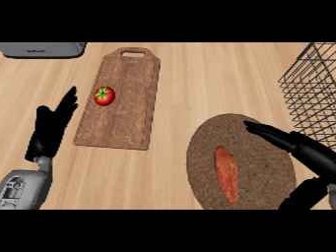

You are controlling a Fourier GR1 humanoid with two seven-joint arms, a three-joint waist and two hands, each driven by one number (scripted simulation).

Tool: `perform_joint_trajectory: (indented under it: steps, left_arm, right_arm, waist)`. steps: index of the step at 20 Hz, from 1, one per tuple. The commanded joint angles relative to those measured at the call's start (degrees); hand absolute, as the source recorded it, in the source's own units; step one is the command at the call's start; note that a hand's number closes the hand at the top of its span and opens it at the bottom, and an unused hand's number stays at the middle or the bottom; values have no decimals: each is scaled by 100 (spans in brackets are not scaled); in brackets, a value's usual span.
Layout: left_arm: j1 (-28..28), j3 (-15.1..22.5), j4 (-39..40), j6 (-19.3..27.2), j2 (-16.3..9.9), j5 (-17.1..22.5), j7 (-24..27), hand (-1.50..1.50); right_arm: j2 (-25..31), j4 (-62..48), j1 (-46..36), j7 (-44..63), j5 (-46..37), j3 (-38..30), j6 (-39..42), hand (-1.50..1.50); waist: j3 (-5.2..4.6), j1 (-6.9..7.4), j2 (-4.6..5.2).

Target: Pick the sweet potato from the placemat and place it in the basket

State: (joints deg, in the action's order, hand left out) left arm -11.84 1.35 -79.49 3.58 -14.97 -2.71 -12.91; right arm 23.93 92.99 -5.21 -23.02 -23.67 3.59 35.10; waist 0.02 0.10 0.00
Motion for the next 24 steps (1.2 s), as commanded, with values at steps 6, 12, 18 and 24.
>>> perform_joint_trajectory:
  steps: [6, 12, 18, 24]
  left_arm:
    - [-154, -190, -7, -81, 255, -284, -152, 0]
    - [-332, -398, 270, -301, 214, -329, -73, 0]
    - [-286, -549, -129, -507, 89, -208, -414, 0]
    - [263, -419, -235, -386, 406, -498, 81, 0]
  right_arm:
    - [-557, -314, 15, -316, -737, 188, -341, -150]
    - [-782, -508, -329, -86, -699, 74, -110, -150]
    - [-1016, -587, 61, -125, -1385, 656, -523, -150]
    - [-1126, -770, -26, -115, -1431, 541, -374, -150]
  waist:
    - [-2, -16, -1]
    - [-2, -14, 2]
    - [-1, -10, -2]
    - [-2, -4, -2]
